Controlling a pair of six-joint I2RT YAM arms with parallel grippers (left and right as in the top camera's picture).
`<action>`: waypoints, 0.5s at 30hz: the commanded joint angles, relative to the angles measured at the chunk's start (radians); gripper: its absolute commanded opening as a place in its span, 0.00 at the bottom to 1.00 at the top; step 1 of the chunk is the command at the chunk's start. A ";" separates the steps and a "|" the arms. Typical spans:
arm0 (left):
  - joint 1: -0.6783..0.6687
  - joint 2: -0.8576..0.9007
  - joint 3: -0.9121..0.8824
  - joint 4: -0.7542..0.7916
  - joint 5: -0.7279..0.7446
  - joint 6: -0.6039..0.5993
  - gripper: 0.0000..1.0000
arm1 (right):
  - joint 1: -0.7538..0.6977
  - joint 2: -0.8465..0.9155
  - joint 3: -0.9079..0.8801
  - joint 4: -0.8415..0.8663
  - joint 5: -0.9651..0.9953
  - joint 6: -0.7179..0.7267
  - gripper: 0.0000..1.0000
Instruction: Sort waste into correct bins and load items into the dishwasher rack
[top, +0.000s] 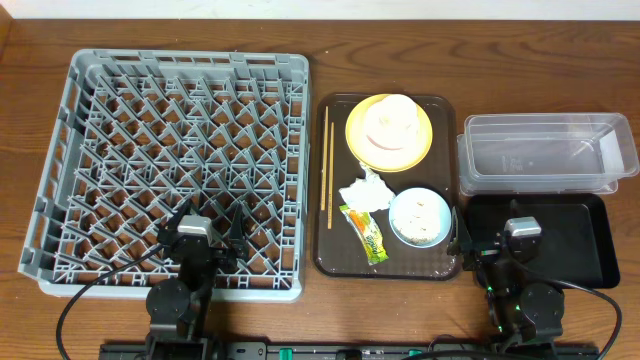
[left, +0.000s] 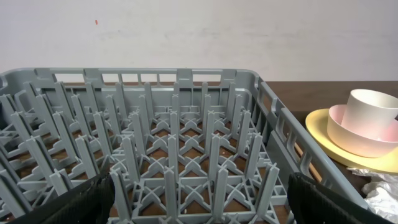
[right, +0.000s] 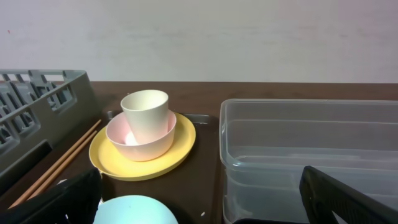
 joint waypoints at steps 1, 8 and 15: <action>0.004 -0.007 -0.014 -0.039 0.018 0.009 0.90 | 0.000 -0.005 -0.001 -0.004 0.004 -0.008 0.99; 0.004 -0.007 -0.014 -0.039 0.018 0.009 0.90 | 0.000 -0.005 -0.001 -0.004 0.004 -0.008 0.99; 0.004 -0.007 -0.014 -0.039 0.018 0.009 0.90 | 0.000 -0.005 -0.001 -0.004 0.004 -0.008 0.99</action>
